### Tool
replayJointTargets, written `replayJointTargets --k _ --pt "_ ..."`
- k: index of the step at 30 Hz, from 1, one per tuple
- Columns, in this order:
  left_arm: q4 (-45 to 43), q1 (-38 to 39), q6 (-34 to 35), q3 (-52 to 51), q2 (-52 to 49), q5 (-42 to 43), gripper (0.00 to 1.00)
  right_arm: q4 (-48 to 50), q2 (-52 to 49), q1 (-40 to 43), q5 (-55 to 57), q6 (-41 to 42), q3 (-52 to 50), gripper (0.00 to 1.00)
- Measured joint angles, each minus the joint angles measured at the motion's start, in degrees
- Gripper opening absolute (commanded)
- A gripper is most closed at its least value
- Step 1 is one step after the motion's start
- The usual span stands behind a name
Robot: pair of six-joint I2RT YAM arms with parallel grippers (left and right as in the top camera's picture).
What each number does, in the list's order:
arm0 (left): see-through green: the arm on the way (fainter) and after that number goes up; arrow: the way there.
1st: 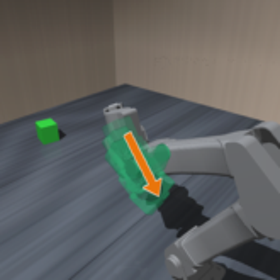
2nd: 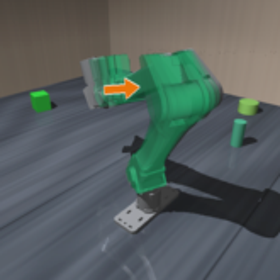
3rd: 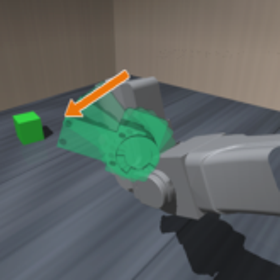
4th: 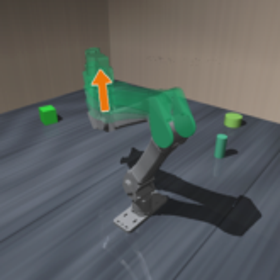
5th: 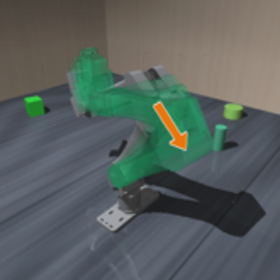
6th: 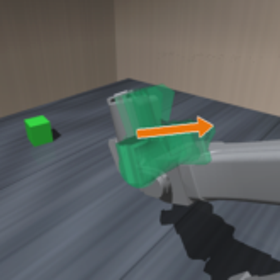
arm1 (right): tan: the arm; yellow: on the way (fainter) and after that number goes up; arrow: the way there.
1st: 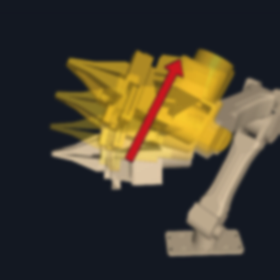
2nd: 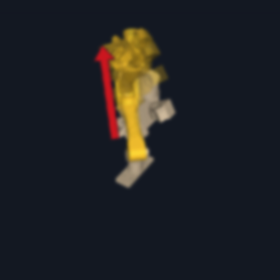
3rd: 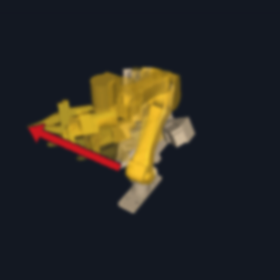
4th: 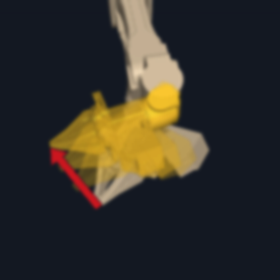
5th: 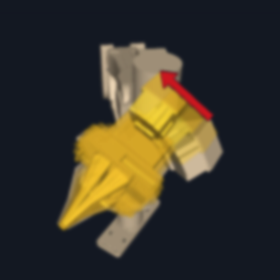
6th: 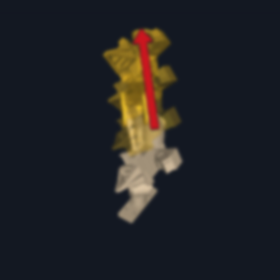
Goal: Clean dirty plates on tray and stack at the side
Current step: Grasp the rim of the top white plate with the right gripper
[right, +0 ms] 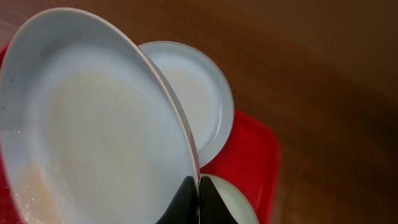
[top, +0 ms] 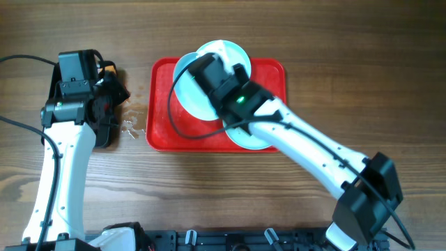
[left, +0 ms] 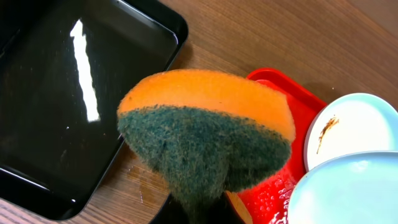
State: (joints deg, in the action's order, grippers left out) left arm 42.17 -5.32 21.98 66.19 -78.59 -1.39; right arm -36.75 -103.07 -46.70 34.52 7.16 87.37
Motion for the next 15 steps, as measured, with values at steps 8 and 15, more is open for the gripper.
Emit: replayJointTargets --k 8,15 --pt "1.29 0.00 0.02 0.00 0.00 0.39 0.04 4.85 0.00 -8.94 18.32 -9.31 -0.02 0.04" --pt "1.60 0.00 0.02 0.00 0.00 0.39 0.04 1.79 0.00 -8.76 19.15 -6.60 -0.02 0.04"
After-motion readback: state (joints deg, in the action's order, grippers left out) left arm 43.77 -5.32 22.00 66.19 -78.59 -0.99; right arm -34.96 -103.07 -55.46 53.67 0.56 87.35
